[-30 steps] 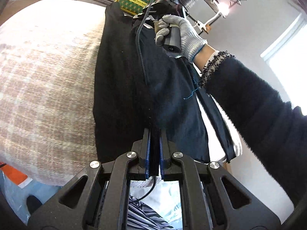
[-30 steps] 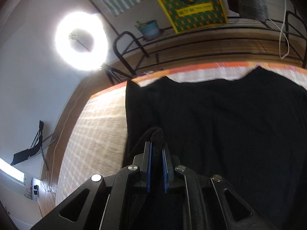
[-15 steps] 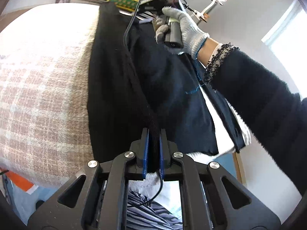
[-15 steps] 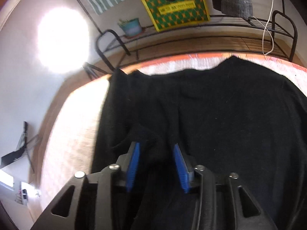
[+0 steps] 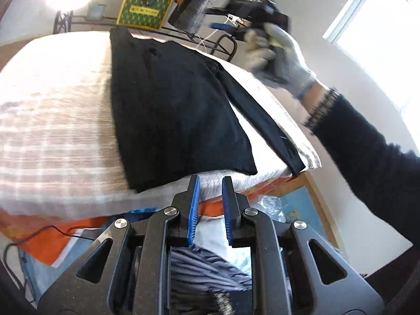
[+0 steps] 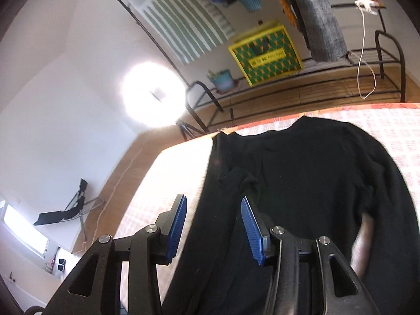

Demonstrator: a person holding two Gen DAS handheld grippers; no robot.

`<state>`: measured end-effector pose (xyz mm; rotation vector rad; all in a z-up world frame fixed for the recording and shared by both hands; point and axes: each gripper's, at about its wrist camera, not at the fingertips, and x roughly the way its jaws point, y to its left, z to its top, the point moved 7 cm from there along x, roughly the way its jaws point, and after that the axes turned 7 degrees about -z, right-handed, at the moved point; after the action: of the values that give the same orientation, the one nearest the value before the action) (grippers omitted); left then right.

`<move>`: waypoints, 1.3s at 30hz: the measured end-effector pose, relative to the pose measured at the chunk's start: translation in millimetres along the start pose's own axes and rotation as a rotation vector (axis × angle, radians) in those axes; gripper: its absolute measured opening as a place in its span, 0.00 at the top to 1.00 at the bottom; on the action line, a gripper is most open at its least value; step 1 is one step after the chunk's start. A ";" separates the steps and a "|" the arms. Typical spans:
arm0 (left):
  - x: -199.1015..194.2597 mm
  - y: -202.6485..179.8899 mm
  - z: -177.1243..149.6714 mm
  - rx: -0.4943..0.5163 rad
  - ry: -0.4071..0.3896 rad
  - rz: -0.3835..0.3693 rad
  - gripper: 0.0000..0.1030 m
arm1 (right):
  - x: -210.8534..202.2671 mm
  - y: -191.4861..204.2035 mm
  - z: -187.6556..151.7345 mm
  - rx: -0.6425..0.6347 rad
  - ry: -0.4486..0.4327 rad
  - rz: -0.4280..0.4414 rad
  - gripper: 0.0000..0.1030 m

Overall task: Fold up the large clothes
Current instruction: 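Open both tools and lift them away from the sweater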

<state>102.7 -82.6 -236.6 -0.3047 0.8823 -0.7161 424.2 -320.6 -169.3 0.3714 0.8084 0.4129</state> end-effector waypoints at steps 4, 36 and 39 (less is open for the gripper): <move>-27.8 5.2 5.9 0.001 -0.044 0.041 0.86 | -55.1 7.1 -16.2 0.012 -0.055 -0.003 0.55; 46.8 -83.3 81.7 0.161 -0.012 -0.053 0.59 | -323.2 -112.2 -175.7 0.149 -0.144 -0.445 0.41; 62.0 -90.0 81.2 0.150 0.008 -0.061 0.59 | -310.1 -144.5 -201.1 0.197 -0.084 -0.437 0.41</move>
<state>153.4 -194.0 -177.0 -0.1956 0.8243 -0.8355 110.5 -563.6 -174.3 0.3793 0.8245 -0.0905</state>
